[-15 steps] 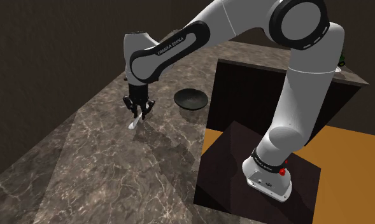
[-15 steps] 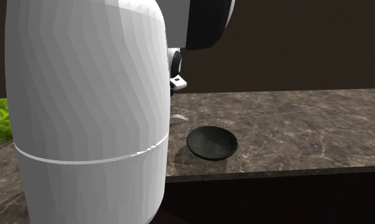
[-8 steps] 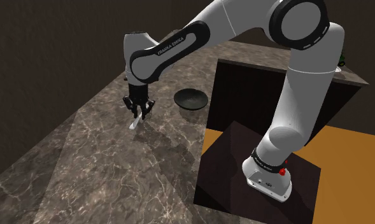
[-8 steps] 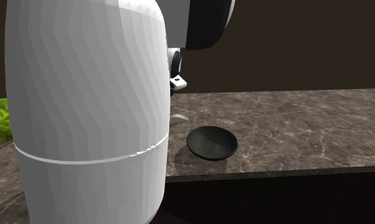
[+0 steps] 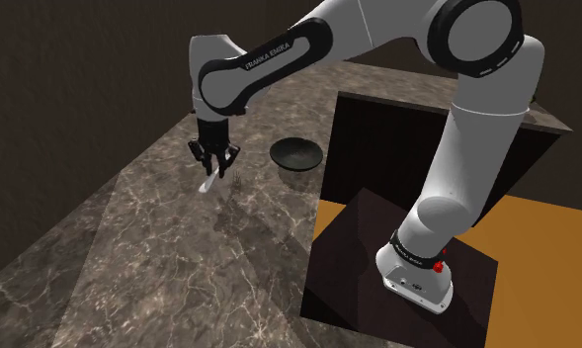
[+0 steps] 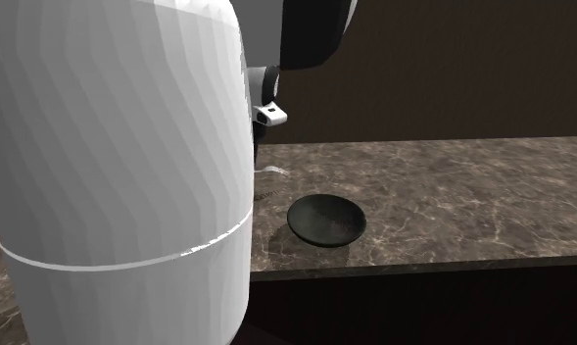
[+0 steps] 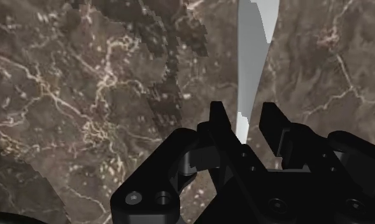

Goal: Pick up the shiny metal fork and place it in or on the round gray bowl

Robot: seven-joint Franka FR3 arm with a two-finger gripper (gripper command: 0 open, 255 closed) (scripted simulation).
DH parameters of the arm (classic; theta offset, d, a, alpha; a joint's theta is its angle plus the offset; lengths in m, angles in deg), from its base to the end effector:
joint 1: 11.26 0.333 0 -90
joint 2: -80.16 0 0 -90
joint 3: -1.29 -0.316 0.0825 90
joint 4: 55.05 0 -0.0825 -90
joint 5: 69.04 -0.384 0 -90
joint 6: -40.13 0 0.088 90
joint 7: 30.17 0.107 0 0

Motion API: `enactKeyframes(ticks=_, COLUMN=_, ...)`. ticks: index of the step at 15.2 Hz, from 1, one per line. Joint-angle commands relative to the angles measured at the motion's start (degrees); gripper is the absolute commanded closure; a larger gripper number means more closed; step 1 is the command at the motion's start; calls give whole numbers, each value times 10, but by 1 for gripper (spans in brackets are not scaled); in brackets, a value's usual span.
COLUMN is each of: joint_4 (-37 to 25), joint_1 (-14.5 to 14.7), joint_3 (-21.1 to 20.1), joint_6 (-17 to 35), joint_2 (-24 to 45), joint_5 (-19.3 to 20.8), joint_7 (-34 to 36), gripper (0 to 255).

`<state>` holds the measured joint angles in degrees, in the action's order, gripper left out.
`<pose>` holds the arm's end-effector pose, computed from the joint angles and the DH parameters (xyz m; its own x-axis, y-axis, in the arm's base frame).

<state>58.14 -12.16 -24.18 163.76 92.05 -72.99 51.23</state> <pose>0.5409 0.2409 0.3747 0.5030 -0.8520 -0.1452 -0.8620 -0.5068 -0.0118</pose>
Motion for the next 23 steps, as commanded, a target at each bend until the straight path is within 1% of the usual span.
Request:
enactKeyframes(ticks=1, joint_4=-7, joint_1=-1, joint_3=-1, joint_6=-14, joint_2=-7, joint_5=-3, joint_7=-1, gripper=255)
enactKeyframes(ticks=16, joint_4=-78, joint_1=-7, joint_3=-3, joint_6=-121, joint_2=-47, joint_5=-17, joint_7=0, gripper=255)
enactKeyframes(ticks=23, joint_4=52, joint_1=-56, joint_3=36, joint_6=-109, joint_2=-159, joint_5=-66, joint_7=-109, gripper=255)
